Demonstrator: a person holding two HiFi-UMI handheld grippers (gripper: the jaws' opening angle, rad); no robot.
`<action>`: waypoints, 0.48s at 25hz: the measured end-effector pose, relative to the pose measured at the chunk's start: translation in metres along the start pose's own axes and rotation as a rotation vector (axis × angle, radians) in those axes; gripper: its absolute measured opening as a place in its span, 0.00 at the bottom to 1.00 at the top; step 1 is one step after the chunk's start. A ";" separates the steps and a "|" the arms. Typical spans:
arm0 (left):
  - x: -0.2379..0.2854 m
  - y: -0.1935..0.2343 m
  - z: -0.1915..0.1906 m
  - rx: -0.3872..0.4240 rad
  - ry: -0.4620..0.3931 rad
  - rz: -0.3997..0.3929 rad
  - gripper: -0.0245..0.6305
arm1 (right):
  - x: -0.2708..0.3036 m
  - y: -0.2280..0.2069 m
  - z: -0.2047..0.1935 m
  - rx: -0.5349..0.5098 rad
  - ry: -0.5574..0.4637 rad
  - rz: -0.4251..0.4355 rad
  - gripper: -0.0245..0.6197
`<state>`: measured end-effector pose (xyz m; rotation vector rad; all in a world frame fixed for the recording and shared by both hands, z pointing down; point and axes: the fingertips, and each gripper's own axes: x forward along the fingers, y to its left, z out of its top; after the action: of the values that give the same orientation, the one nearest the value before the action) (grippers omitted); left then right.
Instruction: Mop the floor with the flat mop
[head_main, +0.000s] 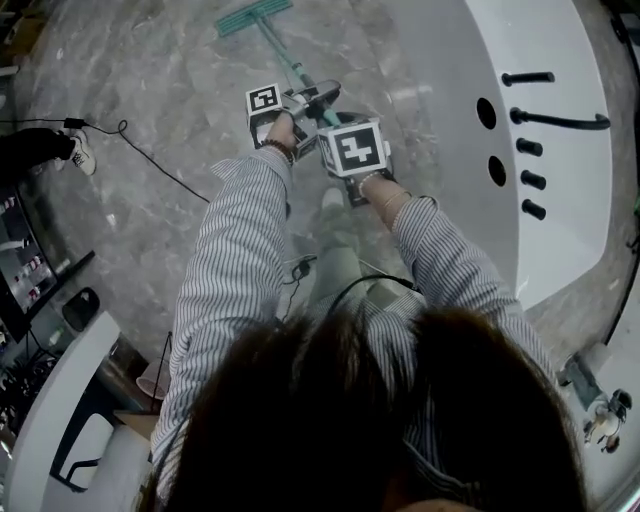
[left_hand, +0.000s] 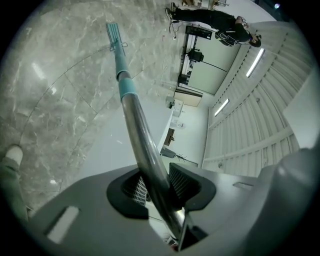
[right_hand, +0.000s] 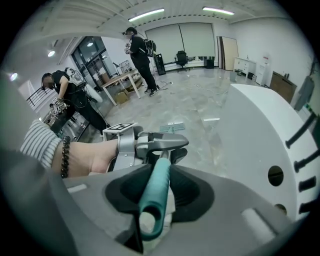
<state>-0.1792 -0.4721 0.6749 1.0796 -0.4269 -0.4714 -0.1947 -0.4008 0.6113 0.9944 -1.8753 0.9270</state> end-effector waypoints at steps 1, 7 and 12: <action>0.001 0.000 0.003 0.000 0.004 -0.001 0.22 | 0.002 -0.001 0.002 -0.003 0.003 -0.002 0.22; 0.009 -0.004 -0.001 0.005 0.036 0.005 0.22 | -0.003 -0.008 0.003 -0.027 0.018 -0.008 0.22; 0.006 -0.003 -0.003 -0.006 -0.009 -0.016 0.21 | -0.005 -0.006 -0.001 -0.030 0.026 -0.003 0.22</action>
<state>-0.1734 -0.4744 0.6717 1.0764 -0.4244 -0.4915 -0.1872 -0.4008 0.6090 0.9624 -1.8604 0.9033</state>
